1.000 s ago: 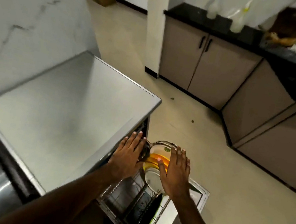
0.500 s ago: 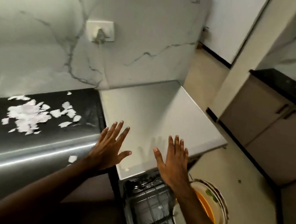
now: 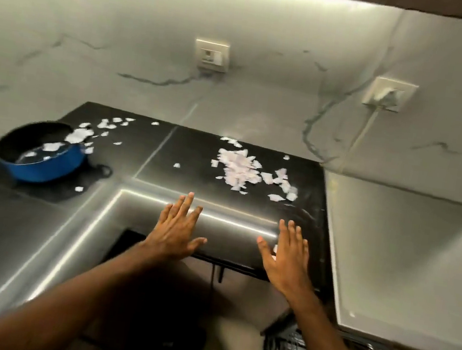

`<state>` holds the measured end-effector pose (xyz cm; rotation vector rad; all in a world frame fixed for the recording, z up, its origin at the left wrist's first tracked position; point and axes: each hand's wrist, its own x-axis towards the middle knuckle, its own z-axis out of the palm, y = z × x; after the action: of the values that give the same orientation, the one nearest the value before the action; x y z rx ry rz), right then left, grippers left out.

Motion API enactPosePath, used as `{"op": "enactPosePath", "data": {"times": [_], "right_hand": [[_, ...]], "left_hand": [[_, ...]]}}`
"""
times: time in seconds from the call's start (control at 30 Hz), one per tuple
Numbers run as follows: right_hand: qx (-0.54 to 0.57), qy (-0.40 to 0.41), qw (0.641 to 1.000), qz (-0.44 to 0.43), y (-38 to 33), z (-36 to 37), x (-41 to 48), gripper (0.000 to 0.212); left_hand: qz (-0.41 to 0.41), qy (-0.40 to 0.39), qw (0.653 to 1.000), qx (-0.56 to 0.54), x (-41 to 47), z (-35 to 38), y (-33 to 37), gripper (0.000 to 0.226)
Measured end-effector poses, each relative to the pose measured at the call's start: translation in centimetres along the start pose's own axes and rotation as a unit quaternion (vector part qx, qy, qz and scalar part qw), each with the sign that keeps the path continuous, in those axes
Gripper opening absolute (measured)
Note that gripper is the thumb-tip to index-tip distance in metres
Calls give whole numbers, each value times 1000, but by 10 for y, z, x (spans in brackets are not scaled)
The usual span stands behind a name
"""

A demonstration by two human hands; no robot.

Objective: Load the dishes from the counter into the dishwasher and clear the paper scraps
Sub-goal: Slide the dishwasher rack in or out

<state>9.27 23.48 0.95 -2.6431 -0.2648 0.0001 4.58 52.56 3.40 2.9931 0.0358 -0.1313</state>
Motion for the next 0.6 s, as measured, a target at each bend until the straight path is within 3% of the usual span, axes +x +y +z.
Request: {"op": "enactPosePath", "data": {"times": [0.23,0.6], "right_hand": [[4,-90,993,-74,-99,62,26,86],[-47,-239,954,-175,-181,126,84,88]], "left_hand": [[-110,-6,993,-36,-53,-4,-107,92],[-237,-46,962,-125,-57,2,-186,92]]}}
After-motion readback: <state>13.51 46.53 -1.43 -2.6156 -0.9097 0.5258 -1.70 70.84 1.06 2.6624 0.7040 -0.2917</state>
